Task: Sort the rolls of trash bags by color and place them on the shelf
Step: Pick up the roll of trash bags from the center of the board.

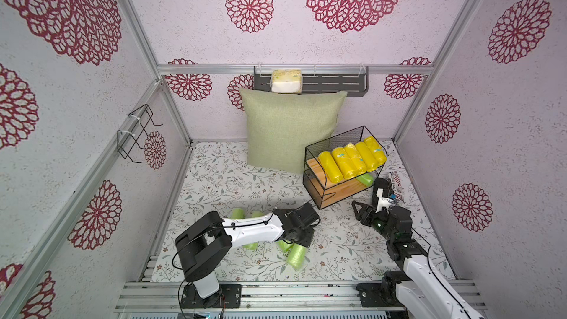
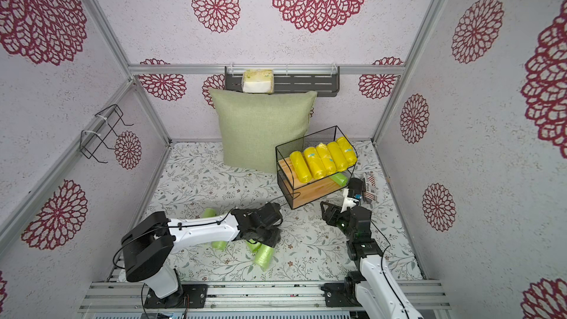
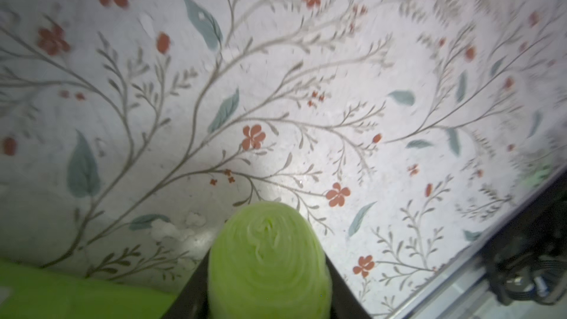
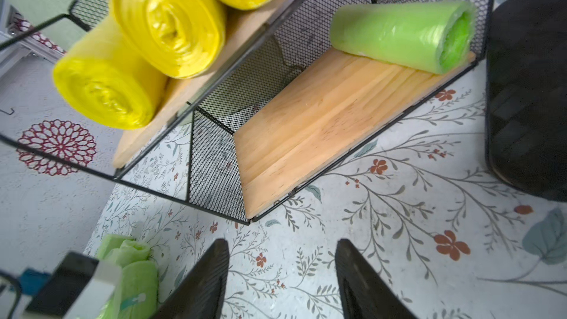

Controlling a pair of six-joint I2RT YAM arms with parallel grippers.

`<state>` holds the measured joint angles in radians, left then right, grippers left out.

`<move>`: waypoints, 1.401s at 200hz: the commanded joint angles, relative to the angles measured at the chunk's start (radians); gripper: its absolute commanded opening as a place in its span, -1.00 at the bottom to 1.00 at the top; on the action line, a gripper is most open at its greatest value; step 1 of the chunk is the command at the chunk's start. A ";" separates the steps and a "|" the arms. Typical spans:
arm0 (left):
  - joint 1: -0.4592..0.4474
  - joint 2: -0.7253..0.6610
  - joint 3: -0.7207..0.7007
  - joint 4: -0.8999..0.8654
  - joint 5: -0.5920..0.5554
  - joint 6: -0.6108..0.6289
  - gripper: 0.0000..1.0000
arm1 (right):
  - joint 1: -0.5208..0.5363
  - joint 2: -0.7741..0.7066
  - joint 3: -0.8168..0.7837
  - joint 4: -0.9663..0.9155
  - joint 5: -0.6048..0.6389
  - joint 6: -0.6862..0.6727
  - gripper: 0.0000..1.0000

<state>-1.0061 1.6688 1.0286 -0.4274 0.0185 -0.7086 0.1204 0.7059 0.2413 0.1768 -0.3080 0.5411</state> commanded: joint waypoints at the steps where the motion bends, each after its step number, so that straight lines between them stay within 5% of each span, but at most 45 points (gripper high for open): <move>1: 0.071 -0.120 -0.002 0.185 0.005 -0.034 -0.42 | 0.025 -0.081 0.052 -0.086 -0.039 -0.023 0.24; 42: 0.204 -0.235 -0.043 0.412 0.047 -0.132 -0.48 | 0.154 -0.122 0.095 -0.046 -0.065 0.024 0.31; 117: 0.235 -0.398 -0.151 0.620 -0.103 -0.281 -0.47 | 0.575 0.093 0.125 0.424 -0.009 0.121 0.64; 181: 0.227 -0.445 -0.224 0.762 -0.076 -0.382 -0.47 | 0.692 0.352 0.171 0.729 0.050 0.133 0.78; 209: 0.220 -0.449 -0.237 0.787 -0.078 -0.398 -0.46 | 0.697 0.402 0.166 0.806 0.084 0.149 0.64; 280: 0.216 -0.446 -0.252 0.816 -0.089 -0.416 -0.37 | 0.693 0.442 0.171 0.821 0.092 0.139 -0.15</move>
<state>-0.7853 1.2491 0.7841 0.3092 -0.0624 -1.1122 0.8124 1.1496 0.3866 0.9401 -0.2276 0.6888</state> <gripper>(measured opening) 0.417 0.478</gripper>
